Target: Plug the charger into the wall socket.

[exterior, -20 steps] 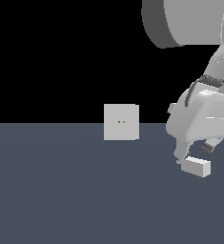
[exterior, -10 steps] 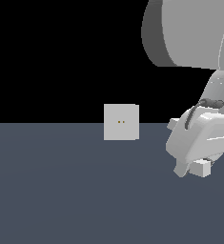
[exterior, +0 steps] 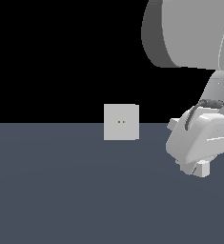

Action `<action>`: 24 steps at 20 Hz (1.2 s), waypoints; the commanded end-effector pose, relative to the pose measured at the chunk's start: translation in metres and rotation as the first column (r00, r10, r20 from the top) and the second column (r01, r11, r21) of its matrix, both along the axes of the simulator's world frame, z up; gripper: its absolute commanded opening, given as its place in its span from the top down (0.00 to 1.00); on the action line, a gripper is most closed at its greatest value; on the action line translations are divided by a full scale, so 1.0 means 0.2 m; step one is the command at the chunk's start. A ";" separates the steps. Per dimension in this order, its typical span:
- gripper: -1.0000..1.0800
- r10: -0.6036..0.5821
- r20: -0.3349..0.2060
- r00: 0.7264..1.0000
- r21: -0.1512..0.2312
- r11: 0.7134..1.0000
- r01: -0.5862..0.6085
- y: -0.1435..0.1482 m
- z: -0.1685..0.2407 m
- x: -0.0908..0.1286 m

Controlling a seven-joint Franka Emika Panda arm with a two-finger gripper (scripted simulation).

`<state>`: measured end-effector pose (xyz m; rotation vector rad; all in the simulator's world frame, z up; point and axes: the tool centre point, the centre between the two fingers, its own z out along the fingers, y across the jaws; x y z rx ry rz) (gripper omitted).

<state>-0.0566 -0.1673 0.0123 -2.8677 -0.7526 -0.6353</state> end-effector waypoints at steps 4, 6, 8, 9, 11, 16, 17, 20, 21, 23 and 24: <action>1.00 -0.005 0.000 1.000 0.000 1.000 0.005 0.01 0.01 0.00; 1.00 -0.015 0.000 1.000 0.000 1.000 0.015 0.03 0.02 0.00; 1.00 -0.030 0.000 1.000 0.000 1.000 0.030 0.05 0.03 0.00; 1.00 -0.039 0.000 0.999 0.000 0.999 0.039 0.06 0.04 0.00; 1.00 -0.060 0.001 0.998 0.000 0.998 0.060 0.10 0.06 0.00; 1.00 -0.128 0.002 0.992 0.000 0.992 0.128 0.20 0.13 0.00; 1.00 -0.142 0.002 0.990 0.000 0.990 0.142 0.23 0.15 0.00; 1.00 -0.187 0.003 0.982 0.001 0.982 0.187 0.30 0.19 0.02; 1.00 -0.202 0.004 0.979 0.002 0.979 0.202 0.32 0.21 0.02; 1.00 -0.230 0.004 0.973 0.002 0.973 0.230 0.37 0.24 0.03; 1.00 -0.243 0.005 0.970 0.003 0.970 0.243 0.39 0.25 0.04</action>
